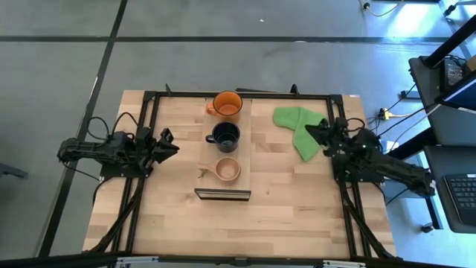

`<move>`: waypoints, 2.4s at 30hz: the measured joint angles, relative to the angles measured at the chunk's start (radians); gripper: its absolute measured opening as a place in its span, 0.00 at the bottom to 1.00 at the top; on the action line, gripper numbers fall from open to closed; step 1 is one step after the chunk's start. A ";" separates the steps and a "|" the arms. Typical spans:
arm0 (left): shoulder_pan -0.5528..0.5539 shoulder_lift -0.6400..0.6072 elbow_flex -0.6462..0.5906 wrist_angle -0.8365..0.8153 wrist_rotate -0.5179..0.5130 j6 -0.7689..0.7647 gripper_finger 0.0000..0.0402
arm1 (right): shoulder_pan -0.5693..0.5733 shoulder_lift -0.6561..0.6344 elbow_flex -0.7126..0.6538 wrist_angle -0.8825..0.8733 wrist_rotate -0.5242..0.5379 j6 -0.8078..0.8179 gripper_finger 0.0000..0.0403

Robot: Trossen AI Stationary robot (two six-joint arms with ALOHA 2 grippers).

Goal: Stack small to large cups/mugs on shelf
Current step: Return to Home Position

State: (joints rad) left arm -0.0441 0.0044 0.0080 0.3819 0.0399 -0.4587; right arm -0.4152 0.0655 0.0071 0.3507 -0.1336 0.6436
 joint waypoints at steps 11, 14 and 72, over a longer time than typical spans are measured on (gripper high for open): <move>0.000 0.000 0.000 -0.010 0.036 -0.053 0.16 | -0.115 -0.065 0.000 -0.095 -0.211 0.025 0.16; 0.000 0.000 0.000 -0.014 0.042 -0.059 0.16 | -0.144 -0.065 0.000 -0.089 -0.207 0.025 0.16; 0.000 0.001 0.001 -0.375 -0.072 0.166 0.16 | 0.444 -0.064 0.000 -0.249 0.084 -0.487 0.16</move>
State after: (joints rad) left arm -0.0437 0.0052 0.0090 0.0072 -0.0317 -0.2924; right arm 0.0293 0.0020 0.0067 0.1017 -0.0492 0.1569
